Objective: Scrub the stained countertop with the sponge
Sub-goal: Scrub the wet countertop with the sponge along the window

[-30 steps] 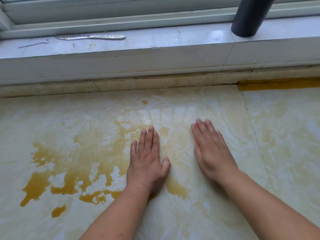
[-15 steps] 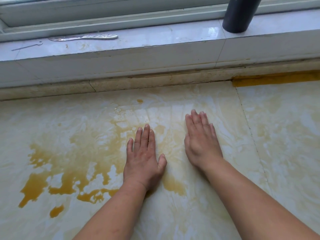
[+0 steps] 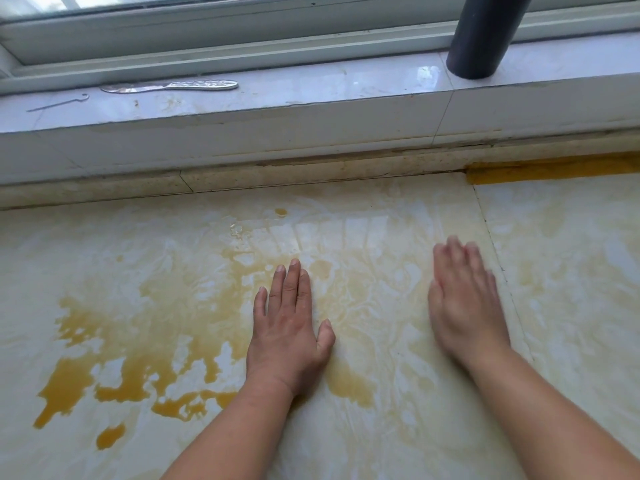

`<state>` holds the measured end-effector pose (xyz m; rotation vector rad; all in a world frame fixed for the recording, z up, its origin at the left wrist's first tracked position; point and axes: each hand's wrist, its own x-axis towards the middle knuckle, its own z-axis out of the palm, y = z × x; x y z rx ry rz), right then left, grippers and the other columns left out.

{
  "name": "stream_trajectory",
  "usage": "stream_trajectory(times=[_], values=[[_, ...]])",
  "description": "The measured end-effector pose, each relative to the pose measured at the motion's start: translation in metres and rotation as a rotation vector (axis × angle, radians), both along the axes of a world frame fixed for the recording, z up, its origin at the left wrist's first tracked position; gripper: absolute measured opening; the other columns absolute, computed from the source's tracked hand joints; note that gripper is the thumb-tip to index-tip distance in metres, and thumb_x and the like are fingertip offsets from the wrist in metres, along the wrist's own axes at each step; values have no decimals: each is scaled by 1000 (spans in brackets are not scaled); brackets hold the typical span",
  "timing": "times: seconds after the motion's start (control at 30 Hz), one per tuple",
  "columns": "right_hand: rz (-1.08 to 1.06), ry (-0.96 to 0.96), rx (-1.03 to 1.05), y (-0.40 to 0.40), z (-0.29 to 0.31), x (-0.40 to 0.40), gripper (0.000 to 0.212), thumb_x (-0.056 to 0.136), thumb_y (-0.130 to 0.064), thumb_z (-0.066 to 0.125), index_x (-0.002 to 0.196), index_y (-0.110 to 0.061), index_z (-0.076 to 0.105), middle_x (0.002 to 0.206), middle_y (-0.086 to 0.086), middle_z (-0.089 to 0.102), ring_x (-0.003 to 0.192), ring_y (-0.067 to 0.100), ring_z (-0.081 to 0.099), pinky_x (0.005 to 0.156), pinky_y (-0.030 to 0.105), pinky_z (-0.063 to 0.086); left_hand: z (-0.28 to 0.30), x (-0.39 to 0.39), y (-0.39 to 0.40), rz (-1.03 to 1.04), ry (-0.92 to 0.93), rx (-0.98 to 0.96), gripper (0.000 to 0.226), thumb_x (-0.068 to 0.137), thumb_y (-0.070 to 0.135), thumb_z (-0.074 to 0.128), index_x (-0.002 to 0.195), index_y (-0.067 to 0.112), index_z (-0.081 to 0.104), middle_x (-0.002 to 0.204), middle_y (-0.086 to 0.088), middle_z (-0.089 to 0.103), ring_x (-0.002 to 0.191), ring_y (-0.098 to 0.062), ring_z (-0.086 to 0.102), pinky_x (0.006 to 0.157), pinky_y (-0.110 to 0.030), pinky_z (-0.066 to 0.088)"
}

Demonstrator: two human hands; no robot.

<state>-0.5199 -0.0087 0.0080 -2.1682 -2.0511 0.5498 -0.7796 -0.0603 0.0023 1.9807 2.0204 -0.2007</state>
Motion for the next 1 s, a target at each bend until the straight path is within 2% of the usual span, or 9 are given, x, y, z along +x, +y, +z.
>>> stream_trajectory(times=[0.1,0.17,0.33,0.43,0.57,0.7,0.83,0.93,1.0], values=[[-119,-20,-2,48,1,-13,62,104,-27,22,161,-21,-2,169,-3,-14,154,19,-17,126,45,-1,0,0,0,-2,8,-5,89,87,58,-1,160,16,-29,163,0,-46,150,-17,-41,128,-48,-13],[-94,6,-21,62,3,-41,66,102,-24,25,161,-20,-4,169,-1,-14,154,22,-17,126,45,-1,-1,0,0,0,13,-1,89,87,58,-1,160,15,-28,163,0,-46,151,-17,-41,128,-48,-12],[320,78,-42,54,8,-108,67,102,-24,28,161,-23,-2,168,-5,-15,154,19,-19,125,42,-7,-1,0,0,3,11,11,90,86,59,1,161,16,-25,165,1,-43,151,-16,-40,128,-46,-14],[447,70,-38,59,7,-94,66,102,-23,29,162,-26,0,168,-9,-13,153,13,-18,123,38,-8,-1,0,1,8,2,16,90,87,60,2,162,17,-23,166,2,-40,152,-15,-38,128,-45,-14],[276,60,-25,59,9,-32,66,102,-22,30,161,-30,3,169,-12,-9,153,9,-15,124,38,-5,0,-1,0,2,9,6,89,87,60,1,160,18,-27,164,3,-44,151,-14,-41,128,-45,-14],[161,45,-27,11,10,10,62,103,-25,24,162,-29,2,168,-14,-12,151,5,-21,124,35,-7,-1,-1,0,2,12,3,88,89,59,2,160,17,-28,163,3,-45,151,-15,-41,129,-47,-12],[153,51,-34,-54,7,5,69,95,-35,13,161,-27,-1,167,-13,-16,151,5,-24,124,37,-5,-2,-2,0,-5,11,-6,88,89,59,1,161,17,-27,164,2,-44,151,-16,-40,129,-47,-11],[203,53,-13,-109,5,-8,69,94,-33,20,162,-26,6,169,-12,-9,155,12,-12,126,39,5,-2,-3,0,-6,3,-5,89,88,59,0,161,16,-26,164,1,-43,152,-17,-39,128,-47,-12],[239,46,17,-144,2,-15,70,91,-27,32,160,-21,22,169,-6,10,156,20,7,120,44,17,-3,-3,1,-6,-5,-6,89,87,59,-1,161,16,-26,165,0,-43,152,-18,-38,128,-47,-12]])
